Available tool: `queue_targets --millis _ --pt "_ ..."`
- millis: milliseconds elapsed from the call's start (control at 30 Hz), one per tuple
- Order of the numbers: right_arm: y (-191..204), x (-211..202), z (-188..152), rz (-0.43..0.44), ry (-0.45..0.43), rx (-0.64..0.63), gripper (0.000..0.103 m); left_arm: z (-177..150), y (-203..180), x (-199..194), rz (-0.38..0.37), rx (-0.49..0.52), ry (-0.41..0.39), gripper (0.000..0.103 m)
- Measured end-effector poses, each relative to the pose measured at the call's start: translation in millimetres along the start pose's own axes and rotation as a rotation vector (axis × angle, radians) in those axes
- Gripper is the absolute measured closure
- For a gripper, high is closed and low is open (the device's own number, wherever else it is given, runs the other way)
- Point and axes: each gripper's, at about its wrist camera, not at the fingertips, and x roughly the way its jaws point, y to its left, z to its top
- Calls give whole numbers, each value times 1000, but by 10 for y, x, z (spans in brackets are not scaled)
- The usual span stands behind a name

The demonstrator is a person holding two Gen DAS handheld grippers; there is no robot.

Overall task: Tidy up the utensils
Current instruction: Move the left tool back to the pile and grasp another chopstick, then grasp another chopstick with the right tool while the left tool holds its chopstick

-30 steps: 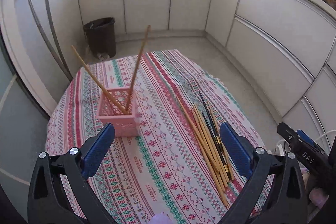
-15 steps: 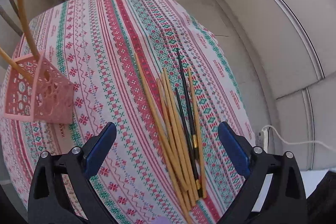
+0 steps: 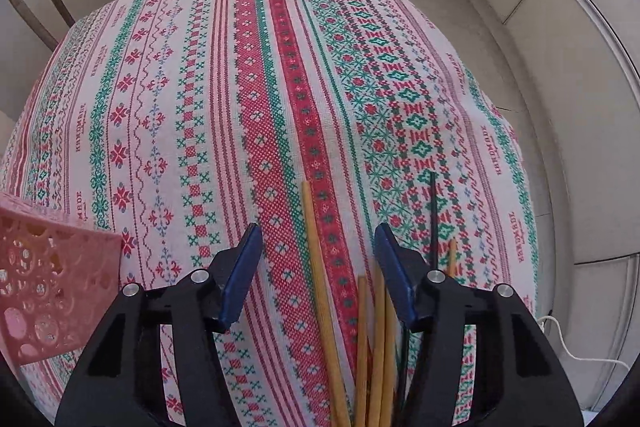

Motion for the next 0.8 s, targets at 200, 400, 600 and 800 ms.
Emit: queue_targets --millis 200,400,600,800 --pt "124 29 -23 -24 -12 -70 7 -62 -263 34 98 111 -63 85" --pt "153 27 -26 -61 -38 -90 7 -368 -182 -165 11 142 -63 99" --pt "173 151 34 -101 14 -105 7 -911 145 -927 -106 167 -163 99" --pt "518 689 506 -164 163 -172 38 -1396 520 -1872 -213 216 -310 99"
